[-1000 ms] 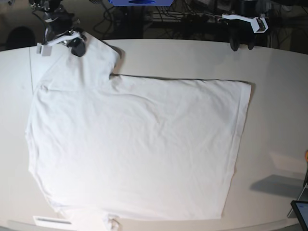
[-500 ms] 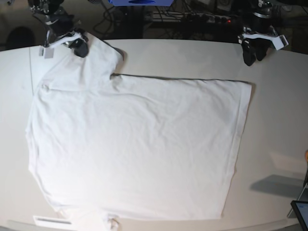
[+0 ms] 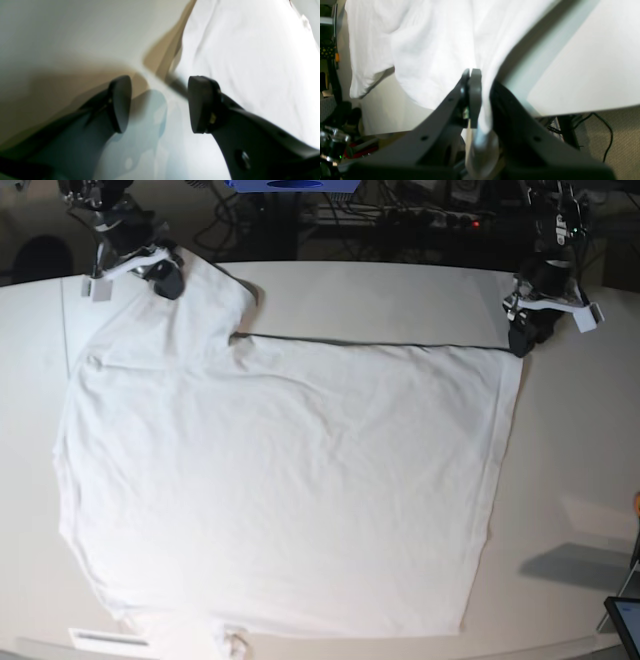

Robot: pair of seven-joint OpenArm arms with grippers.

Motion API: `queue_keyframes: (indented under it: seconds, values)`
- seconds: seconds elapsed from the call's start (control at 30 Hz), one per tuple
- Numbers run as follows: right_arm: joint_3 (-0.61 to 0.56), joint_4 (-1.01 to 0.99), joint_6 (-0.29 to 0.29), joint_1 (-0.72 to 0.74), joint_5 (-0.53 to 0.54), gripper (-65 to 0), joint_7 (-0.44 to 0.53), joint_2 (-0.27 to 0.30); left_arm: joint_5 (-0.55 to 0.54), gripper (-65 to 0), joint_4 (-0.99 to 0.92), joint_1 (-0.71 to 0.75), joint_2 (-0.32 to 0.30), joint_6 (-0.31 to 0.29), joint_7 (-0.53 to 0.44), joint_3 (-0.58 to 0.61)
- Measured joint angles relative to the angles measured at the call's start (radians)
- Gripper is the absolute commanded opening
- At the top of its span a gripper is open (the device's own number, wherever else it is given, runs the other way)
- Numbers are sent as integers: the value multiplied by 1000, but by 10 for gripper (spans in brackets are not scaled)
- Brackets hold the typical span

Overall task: Fold the T-shirt properly
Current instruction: 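Lower the left gripper onto the opposite shoulder corner and grasp it, then lift both shoulder corners and fold the shoulder edge over toward the hem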

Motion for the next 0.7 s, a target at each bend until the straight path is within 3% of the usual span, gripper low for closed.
queue_keyframes:
  seconds: [0.23,0.53,0.7]
  values:
    - [0,0,0,3,0,-643,-1,0,35,-299,-28,-75,5,-12,48,7]
    - [0,0,-1,8,0,-643,-5,0,186,-296,-19,-134,114,-27,51,3]
    - [0,0,-1,8,0,-643,-6,0,192,-301,-19,-145,127,-27,52,3]
